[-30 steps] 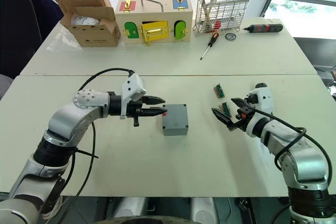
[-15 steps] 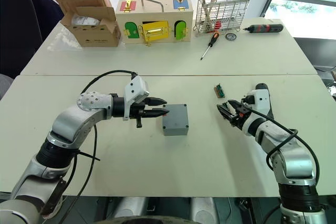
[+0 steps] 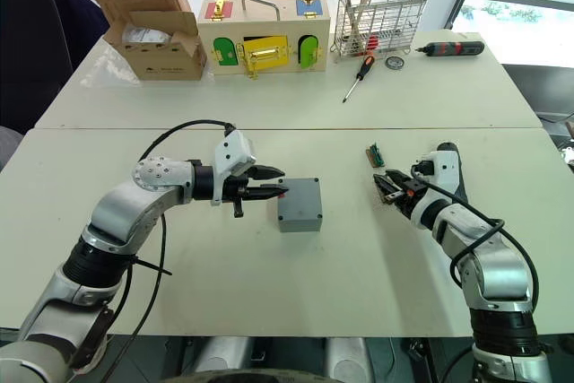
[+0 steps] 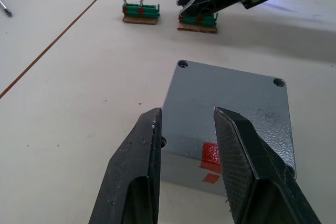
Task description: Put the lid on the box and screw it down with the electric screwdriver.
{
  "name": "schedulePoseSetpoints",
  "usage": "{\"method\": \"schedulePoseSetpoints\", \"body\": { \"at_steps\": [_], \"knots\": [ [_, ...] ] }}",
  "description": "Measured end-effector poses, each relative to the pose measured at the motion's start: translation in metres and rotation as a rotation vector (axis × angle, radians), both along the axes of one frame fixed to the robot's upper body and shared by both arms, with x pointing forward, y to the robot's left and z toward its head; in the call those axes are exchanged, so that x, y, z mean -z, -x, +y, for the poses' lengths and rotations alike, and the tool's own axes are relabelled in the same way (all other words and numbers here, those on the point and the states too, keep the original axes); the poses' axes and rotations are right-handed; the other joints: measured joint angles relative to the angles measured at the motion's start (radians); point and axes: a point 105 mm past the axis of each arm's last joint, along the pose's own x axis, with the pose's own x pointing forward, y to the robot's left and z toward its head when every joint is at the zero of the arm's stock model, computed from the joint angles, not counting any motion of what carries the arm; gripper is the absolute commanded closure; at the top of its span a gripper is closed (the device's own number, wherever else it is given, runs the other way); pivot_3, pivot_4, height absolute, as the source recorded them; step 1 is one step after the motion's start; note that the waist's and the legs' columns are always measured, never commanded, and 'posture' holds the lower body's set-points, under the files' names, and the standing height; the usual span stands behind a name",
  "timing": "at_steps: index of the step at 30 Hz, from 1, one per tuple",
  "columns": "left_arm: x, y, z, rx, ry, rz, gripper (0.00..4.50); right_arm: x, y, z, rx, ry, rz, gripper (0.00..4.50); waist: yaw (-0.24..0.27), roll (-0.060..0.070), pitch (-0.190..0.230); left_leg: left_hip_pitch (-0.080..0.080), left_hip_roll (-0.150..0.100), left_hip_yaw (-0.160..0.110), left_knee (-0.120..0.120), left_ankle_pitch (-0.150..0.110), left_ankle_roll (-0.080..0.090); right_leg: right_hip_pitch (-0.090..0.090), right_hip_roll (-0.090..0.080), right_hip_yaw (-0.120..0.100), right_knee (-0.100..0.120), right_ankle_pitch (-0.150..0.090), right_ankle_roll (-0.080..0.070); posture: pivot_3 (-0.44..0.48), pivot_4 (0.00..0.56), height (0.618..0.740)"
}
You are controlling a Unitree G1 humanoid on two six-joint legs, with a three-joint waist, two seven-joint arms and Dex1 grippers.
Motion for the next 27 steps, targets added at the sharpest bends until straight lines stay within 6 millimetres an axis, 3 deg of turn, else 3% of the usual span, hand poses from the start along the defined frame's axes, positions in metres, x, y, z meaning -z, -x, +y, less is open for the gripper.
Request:
{"method": "schedulePoseSetpoints", "body": {
  "at_steps": [11, 27],
  "knots": [
    [0.0, -0.001, 0.001, -0.01, -0.001, -0.004, 2.97, 0.001, -0.001, -0.004, 0.018, 0.004, -0.005, 4.46, 0.0, 0.0, 0.0, 0.0, 0.0, 0.0, 0.0, 0.0, 0.0, 0.0, 0.0, 0.0, 0.0, 0.0, 0.0, 0.0, 0.15, 0.73],
    [0.0, 0.0, -0.002, -0.005, 0.007, -0.002, 2.97, -0.021, 0.001, -0.001, 0.007, -0.1, -0.068, 4.46, 0.0, 0.0, 0.0, 0.0, 0.0, 0.0, 0.0, 0.0, 0.0, 0.0, 0.0, 0.0, 0.0, 0.0, 0.0, 0.0, 0.15, 0.73]
  ]
}}
